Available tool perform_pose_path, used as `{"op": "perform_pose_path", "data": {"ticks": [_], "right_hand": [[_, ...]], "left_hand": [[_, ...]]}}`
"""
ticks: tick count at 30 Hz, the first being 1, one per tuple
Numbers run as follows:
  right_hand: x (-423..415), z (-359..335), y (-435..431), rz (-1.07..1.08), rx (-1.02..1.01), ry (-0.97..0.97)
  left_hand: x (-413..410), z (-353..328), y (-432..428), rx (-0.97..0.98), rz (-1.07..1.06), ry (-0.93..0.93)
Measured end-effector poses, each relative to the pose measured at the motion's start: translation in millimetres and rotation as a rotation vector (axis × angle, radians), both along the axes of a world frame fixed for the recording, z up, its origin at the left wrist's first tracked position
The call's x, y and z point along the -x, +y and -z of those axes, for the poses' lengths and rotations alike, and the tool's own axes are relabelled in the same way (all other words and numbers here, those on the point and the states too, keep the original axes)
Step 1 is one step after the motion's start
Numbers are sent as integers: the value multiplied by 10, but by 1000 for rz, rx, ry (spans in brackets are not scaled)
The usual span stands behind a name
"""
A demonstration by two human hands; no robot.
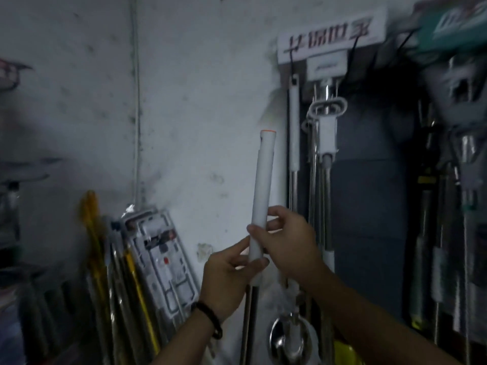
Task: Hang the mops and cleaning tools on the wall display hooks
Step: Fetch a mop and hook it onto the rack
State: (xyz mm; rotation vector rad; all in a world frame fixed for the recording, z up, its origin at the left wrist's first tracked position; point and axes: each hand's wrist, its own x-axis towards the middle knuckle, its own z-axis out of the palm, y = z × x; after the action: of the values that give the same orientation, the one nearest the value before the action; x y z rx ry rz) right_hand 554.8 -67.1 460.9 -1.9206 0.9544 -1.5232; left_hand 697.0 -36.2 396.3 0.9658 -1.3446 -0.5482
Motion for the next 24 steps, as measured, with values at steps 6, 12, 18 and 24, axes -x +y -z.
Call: {"op": "perform_pose_path", "data": {"ticks": [6, 12, 18, 24], "right_hand": [[130, -714, -389, 73, 75, 5], [203, -1335, -716, 219, 207, 77], [343, -1710, -1117, 262, 303, 84], [488, -1885, -1478, 219, 316, 115]], "left_hand": [[241, -736, -452, 70, -93, 63], [488, -1319, -873, 333, -434, -137], [685, -1721, -1266, 364, -459, -213], [815, -1893, -1601, 322, -517, -222]]}}
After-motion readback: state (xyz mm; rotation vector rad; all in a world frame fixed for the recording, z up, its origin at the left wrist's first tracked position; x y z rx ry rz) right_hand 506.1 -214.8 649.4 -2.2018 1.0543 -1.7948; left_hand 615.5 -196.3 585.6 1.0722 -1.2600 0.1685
